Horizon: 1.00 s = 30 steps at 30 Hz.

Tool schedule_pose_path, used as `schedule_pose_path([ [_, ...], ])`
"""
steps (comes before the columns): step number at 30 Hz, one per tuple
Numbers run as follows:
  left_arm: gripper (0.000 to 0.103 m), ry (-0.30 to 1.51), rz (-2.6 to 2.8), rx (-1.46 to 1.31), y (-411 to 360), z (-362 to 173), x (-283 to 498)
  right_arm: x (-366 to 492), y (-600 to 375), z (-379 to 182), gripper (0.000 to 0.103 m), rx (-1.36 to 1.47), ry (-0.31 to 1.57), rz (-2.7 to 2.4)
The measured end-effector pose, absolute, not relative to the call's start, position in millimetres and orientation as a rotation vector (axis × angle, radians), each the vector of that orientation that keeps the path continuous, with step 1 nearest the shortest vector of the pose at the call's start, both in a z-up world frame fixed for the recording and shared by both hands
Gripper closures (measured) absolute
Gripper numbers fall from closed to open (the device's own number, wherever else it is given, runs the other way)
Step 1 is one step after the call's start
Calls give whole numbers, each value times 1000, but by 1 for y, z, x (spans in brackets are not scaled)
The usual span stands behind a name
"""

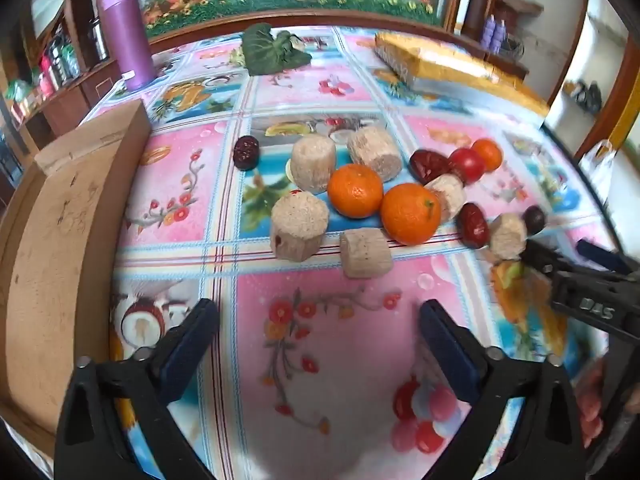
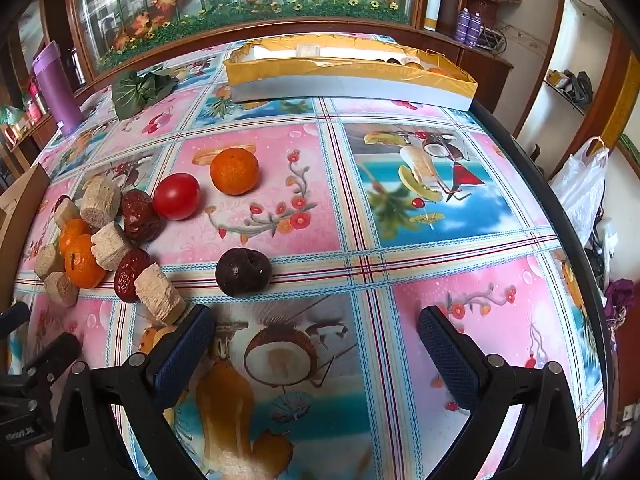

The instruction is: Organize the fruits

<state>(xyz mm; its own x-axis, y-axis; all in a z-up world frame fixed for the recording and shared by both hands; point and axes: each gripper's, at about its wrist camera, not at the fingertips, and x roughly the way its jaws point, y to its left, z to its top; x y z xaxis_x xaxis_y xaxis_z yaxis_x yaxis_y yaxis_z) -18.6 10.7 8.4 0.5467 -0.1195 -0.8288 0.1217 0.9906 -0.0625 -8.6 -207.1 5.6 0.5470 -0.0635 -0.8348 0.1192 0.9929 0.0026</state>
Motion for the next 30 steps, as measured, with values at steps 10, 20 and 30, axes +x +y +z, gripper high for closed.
schedule_pose_path([
  [10, 10, 695, -58, 7, 28, 73, -74, -36, -201, 34, 1, 93, 889, -111],
  [20, 9, 439, 12, -7, 40, 124, -124, -124, -164, 105, 1, 50, 444, -130],
  [30, 1, 391, 17, -63, 56, 142, -155, -152, -150, 103, 1, 13, 418, -139],
])
